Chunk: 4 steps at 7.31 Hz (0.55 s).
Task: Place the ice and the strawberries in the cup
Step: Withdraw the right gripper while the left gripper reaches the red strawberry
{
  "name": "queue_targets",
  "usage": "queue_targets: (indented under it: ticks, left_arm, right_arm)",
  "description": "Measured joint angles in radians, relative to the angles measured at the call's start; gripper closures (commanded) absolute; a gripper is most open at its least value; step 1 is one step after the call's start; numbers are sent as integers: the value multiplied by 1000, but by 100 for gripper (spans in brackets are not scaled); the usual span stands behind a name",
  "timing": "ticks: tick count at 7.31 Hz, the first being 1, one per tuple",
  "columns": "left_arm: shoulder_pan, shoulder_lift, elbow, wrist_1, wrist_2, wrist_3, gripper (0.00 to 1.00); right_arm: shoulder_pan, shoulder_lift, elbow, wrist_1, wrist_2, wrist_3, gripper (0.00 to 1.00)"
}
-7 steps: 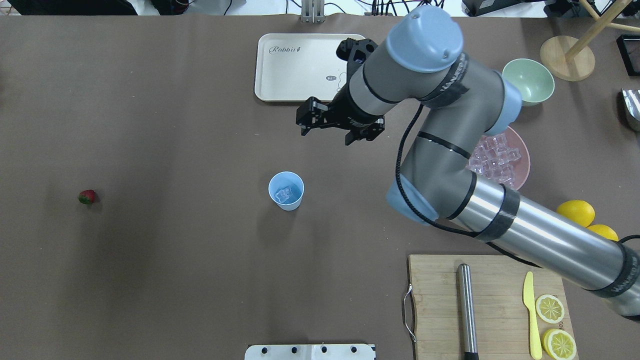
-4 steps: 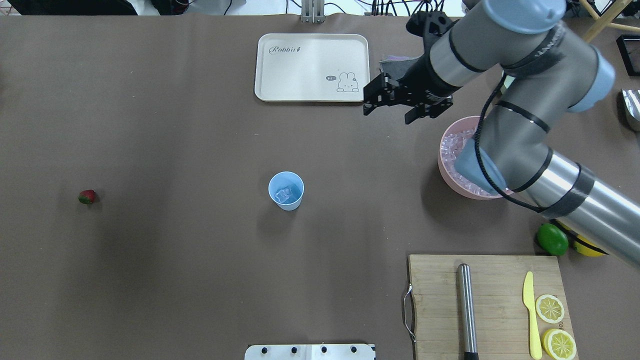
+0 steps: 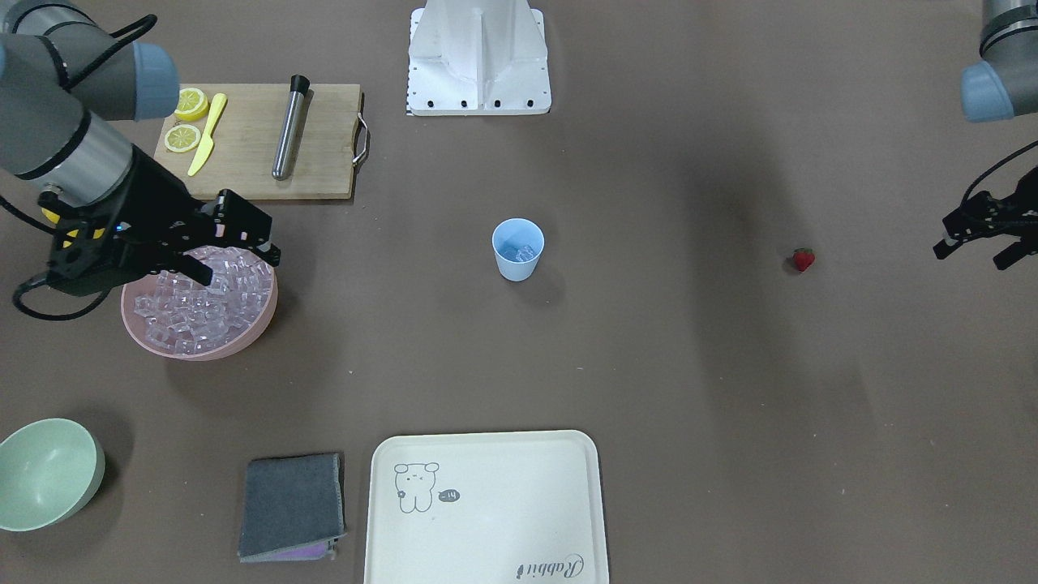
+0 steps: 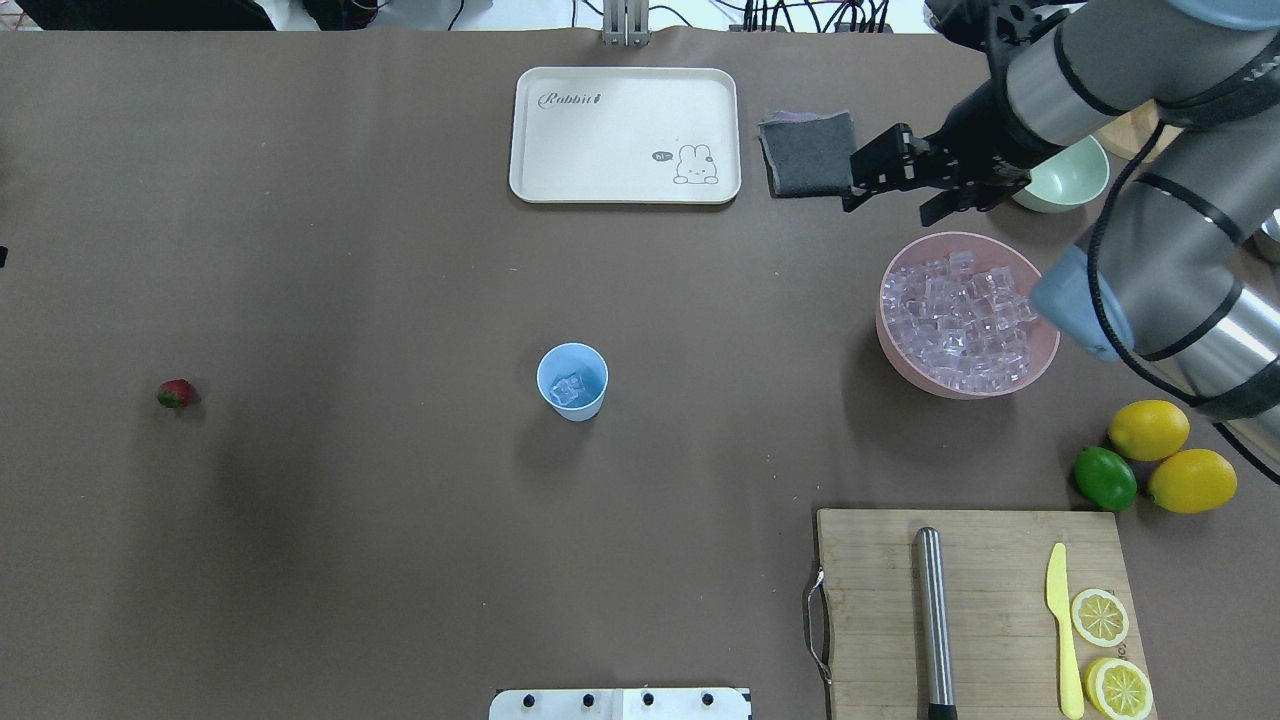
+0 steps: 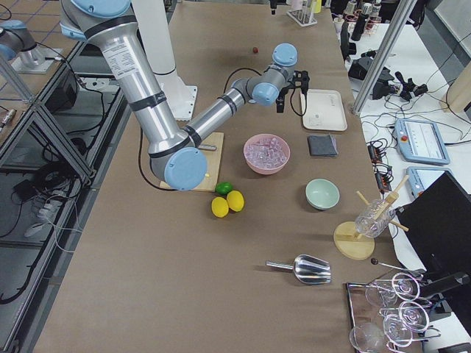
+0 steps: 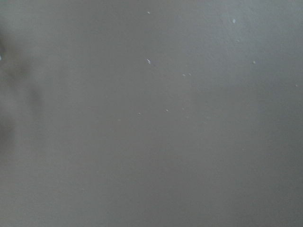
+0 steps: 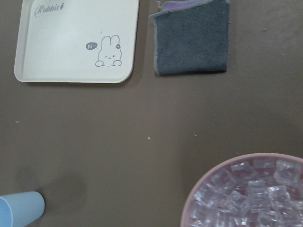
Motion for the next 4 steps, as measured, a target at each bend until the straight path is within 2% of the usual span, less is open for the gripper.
queue_targets:
  ticks: [2, 4]
  left_arm:
    - [126, 31, -44, -62, 108, -97, 2]
    - [227, 43, -81, -68, 219, -120, 3]
  right_arm:
    - [34, -54, 20, 1, 19, -54, 1]
    - [41, -70, 27, 1, 21, -63, 1]
